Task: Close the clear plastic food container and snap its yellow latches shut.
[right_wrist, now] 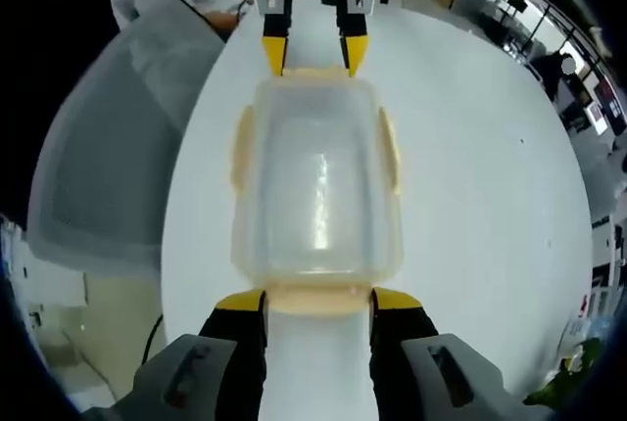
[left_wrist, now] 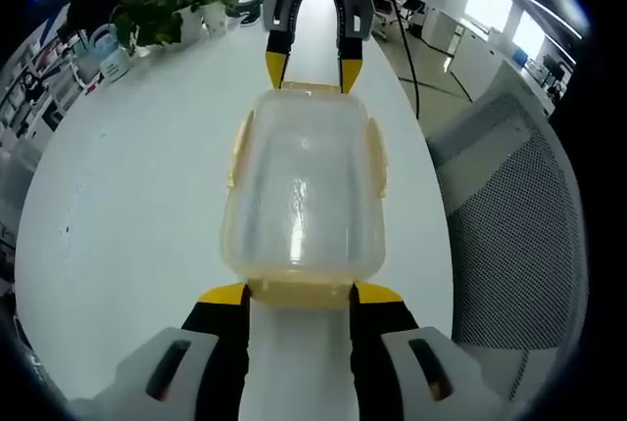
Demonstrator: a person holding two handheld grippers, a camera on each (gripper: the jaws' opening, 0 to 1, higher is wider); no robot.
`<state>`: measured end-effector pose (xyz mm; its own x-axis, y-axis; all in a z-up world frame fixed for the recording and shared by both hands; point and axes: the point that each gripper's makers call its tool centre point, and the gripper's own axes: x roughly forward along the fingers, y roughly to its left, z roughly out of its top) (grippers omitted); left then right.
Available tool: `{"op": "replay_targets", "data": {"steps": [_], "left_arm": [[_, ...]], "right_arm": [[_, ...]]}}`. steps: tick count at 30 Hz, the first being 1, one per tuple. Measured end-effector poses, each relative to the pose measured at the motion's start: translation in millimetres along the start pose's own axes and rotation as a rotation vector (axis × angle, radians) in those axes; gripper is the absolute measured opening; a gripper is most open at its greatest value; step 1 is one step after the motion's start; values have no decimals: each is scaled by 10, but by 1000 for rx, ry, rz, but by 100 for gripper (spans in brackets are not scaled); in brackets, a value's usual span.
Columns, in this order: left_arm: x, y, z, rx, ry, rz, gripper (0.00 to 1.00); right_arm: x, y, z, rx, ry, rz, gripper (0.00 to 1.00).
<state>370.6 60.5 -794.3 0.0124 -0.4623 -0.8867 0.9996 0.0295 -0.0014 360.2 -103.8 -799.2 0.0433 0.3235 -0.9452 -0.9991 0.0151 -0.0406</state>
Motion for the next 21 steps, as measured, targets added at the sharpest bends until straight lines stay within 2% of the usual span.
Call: {"op": "replay_targets", "data": {"steps": [3,6,10,19,21], "left_arm": [[-26,1,10,4,-5,4,40],[-56,4,17,-19,-17,2,41],[-73,11,25,-42,-25,10,49],[-76,-24,-8,-49,-14,1,48],[-99,-50,-24,-66,-13,-9,45]], "right_arm": [[-1,46,-30,-10,10,16,40],[-10,78,-46,26,4,24,44],[-50,61,-40,107,-32,13,44],[-104,94,-87,141,-28,5,42],[-118,101,-102,161,-30,3,42]]}}
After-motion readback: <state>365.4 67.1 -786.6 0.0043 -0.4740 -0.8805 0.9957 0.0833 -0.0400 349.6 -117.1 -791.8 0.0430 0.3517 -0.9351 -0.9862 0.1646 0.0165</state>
